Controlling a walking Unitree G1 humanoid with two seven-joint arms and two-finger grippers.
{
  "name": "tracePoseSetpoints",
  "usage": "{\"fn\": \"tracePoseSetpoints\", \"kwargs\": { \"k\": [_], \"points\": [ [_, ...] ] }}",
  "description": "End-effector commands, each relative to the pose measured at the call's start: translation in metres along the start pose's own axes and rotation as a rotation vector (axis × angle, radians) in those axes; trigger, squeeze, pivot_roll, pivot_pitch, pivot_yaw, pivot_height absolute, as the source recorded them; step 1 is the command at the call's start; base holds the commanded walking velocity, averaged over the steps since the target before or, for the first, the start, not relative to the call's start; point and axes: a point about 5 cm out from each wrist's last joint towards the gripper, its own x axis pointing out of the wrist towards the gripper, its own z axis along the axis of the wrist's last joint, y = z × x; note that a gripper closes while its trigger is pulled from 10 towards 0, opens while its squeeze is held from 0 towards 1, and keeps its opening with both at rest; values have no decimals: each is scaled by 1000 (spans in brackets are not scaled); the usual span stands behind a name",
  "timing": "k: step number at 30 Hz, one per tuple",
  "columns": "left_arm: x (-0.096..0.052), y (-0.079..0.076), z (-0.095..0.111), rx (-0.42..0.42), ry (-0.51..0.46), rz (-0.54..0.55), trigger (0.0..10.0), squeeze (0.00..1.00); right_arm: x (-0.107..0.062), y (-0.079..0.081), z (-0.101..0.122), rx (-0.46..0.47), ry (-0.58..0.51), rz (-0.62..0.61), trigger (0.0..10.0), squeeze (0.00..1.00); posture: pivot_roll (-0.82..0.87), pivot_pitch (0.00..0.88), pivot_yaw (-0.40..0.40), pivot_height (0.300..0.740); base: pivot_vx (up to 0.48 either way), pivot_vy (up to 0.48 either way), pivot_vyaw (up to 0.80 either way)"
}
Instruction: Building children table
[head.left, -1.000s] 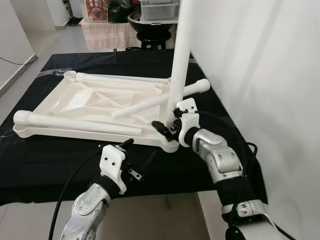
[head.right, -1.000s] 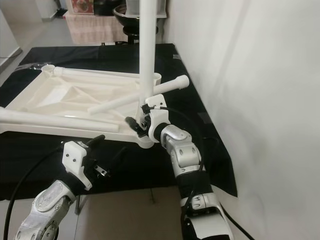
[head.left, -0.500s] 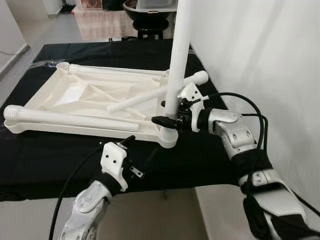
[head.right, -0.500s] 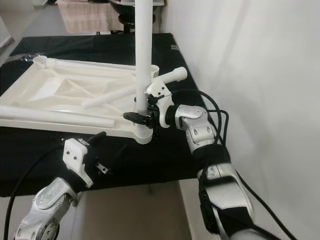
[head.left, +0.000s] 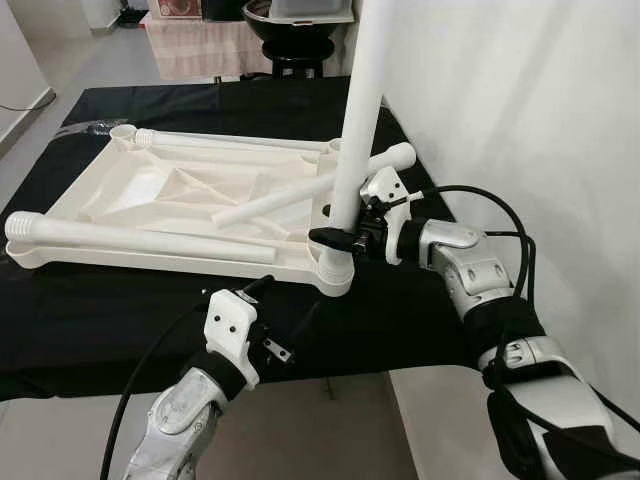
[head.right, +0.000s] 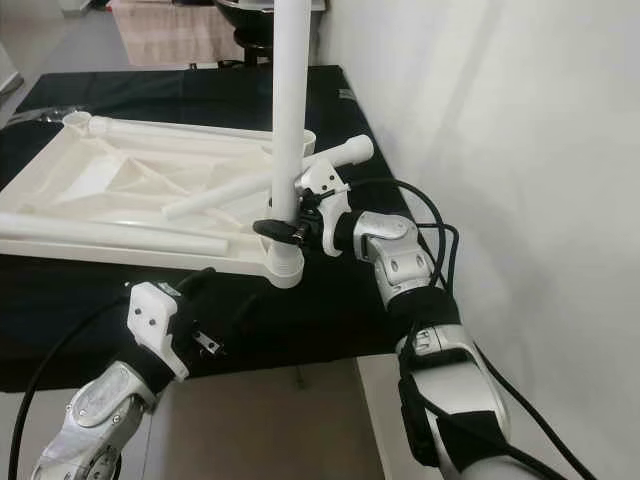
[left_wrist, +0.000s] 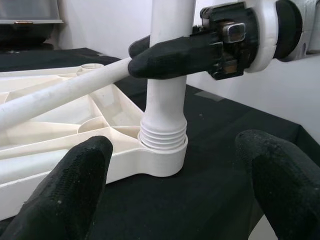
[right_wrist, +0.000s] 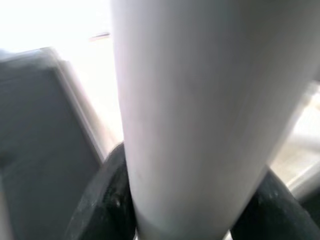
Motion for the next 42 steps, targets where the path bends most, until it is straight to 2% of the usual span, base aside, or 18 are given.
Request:
{"fn": "tracePoseSetpoints", "kwargs": {
  "k": [1, 6, 12, 13, 14, 15, 17, 18, 22, 23, 24, 25, 29, 35, 36, 38, 39, 42],
  "points": [
    [-2, 0, 0, -4, 11, -3, 10000, 0, -8, 15, -49, 124, 215, -265, 0, 0, 34, 154, -52, 740, 0, 0, 0],
    [-1, 3, 1, 1, 13, -2, 10000, 0, -17, 36, -59, 212, 250, -437, 0, 0, 15, 149, -26, 740, 0, 0, 0],
    [3, 5, 0, 5, 19, -13, 10000, 0, 8, 39, -40, 213, 196, -406, 0, 0, 31, 133, -33, 740, 0, 0, 0],
    [3, 5, 0, 8, 17, -6, 10000, 0, 12, 38, -34, 208, 187, -387, 10000, 0, 31, 131, -34, 740, 0, 0, 0],
    [3, 5, 0, 9, 15, 1, 10000, 0, 15, 37, -28, 211, 167, -366, 10000, 0, 32, 129, -37, 740, 0, 0, 0],
    [3, 5, 0, 9, 14, 7, 10000, 0, 15, 35, -20, 202, 138, -344, 10000, 671, 33, 127, -39, 740, 0, 0, 0],
    [3, 5, 0, 9, 13, 10, 10000, 0, 14, 34, -15, 196, 117, -331, 10000, 671, 33, 127, -39, 740, 0, 0, 0],
    [3, 5, 0, 8, 13, 10, 10000, 0, 14, 32, -11, 188, 98, -309, 10000, 1000, 32, 122, -43, 740, 0, 0, 0],
    [4, 4, -1, 4, 13, 6, 10000, 0, 10, 27, 11, 148, 6, -156, 10000, 1000, 27, 118, -45, 740, 0, 0, 0],
    [5, 4, -1, 3, 13, 5, 10000, 0, 8, 24, 16, 130, -14, -107, 10000, 337, 27, 118, -45, 740, 0, 0, 0],
    [5, 4, -1, 3, 13, 5, 10000, 0, 8, 24, 16, 130, -14, -107, 10000, 337, 27, 118, -45, 740, 0, 0, 0],
    [5, 4, -1, 2, 13, 4, 10000, 0, 6, 21, 21, 95, -35, -50, 10000, 0, 27, 117, -50, 740, 0, 0, 0],
    [6, 2, -1, 1, 9, 5, 10000, 0, -2, 15, 25, -32, -31, 145, 10000, 0, 32, 114, -58, 740, 0, 0, 0],
    [6, 2, -1, 1, 6, 8, 10000, 0, 5, 8, 21, -111, 39, 164, 10000, 0, 30, 115, -67, 740, 0, 0, 0],
    [6, 2, -1, 1, 5, 10, 10000, 0, 9, 8, 19, -114, 52, 158, 7451, 0, 31, 115, -68, 740, 0, 0, 0],
    [6, 1, -1, 1, 4, 10, 10000, 0, 10, 8, 18, -112, 56, 162, 7451, 0, 31, 115, -68, 740, 0, 0, 0],
    [7, 1, -1, 1, 2, 12, 10000, 0, 11, 9, 16, -102, 59, 177, 0, 0, 33, 119, -69, 740, 0, 0, 0],
    [7, 1, -1, 1, 1, 13, 10000, 0, 12, 8, 13, -92, 66, 189, 0, 0, 35, 120, -69, 740, 0, 0, 0]
  ]
}}
